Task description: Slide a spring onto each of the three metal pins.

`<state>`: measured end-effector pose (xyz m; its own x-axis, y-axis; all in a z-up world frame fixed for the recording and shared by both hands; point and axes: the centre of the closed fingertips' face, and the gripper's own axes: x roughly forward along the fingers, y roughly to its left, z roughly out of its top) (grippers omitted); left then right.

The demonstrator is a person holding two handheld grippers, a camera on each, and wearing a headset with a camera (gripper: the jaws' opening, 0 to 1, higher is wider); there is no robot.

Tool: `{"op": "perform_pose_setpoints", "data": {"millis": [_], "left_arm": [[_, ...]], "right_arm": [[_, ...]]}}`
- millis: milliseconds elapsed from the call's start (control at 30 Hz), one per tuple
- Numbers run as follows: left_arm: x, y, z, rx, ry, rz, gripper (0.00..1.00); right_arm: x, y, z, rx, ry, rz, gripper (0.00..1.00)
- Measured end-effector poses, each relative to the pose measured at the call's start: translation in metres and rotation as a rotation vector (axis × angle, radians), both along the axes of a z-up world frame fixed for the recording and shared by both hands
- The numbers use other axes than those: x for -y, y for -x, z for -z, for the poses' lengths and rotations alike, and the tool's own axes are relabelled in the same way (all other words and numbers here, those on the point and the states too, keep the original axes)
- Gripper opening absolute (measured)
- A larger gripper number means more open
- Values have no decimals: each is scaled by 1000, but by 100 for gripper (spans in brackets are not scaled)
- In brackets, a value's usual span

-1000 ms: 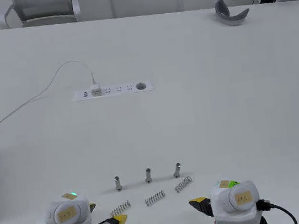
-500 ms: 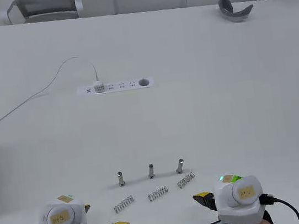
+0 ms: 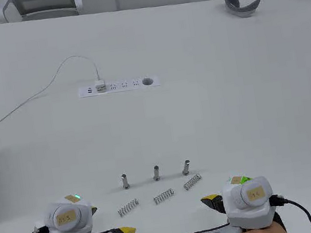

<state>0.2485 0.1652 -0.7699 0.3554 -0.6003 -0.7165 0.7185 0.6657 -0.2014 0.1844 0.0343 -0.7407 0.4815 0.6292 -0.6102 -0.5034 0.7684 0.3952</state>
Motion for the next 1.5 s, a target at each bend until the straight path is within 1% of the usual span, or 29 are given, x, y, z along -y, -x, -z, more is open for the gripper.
{"op": "perform_pose_setpoints", "data": {"millis": [133, 233, 367, 433, 533, 633, 933, 1000, 1200, 1367, 1433, 1500], "left_arm": [[3, -3, 2, 4, -10, 16, 64], [5, -7, 4, -2, -19, 17, 62], [9, -11, 6, -6, -23, 24, 55], [12, -12, 7, -11, -23, 36, 53], [15, -13, 10, -14, -34, 51, 52], [18, -14, 13, -24, -29, 52, 50], [23, -16, 13, -23, -29, 67, 42], [24, -17, 13, -25, -22, 68, 38], [26, -20, 15, -14, -28, 80, 30], [27, -20, 20, -14, -43, 97, 27], [27, -19, 24, 7, -74, 127, 25], [29, -18, 26, 6, -80, 137, 23]], "right_arm": [[0, -1, -2, 2, -2, 4, 93], [0, -1, -2, 5, -5, 6, 93], [0, -1, -2, 5, -4, 8, 93], [1, 0, -3, 4, -4, 10, 93], [2, 0, -3, 5, -4, 14, 93], [3, 0, -3, 5, -6, 17, 93], [1, 0, -3, 3, -9, 14, 93], [1, 0, -3, 2, -10, 13, 93], [0, 0, -1, -1, -11, 11, 93], [0, 0, -2, -3, -14, 15, 93], [1, 0, -2, -4, -15, 18, 93], [1, 0, -1, -4, -14, 19, 93]]}}
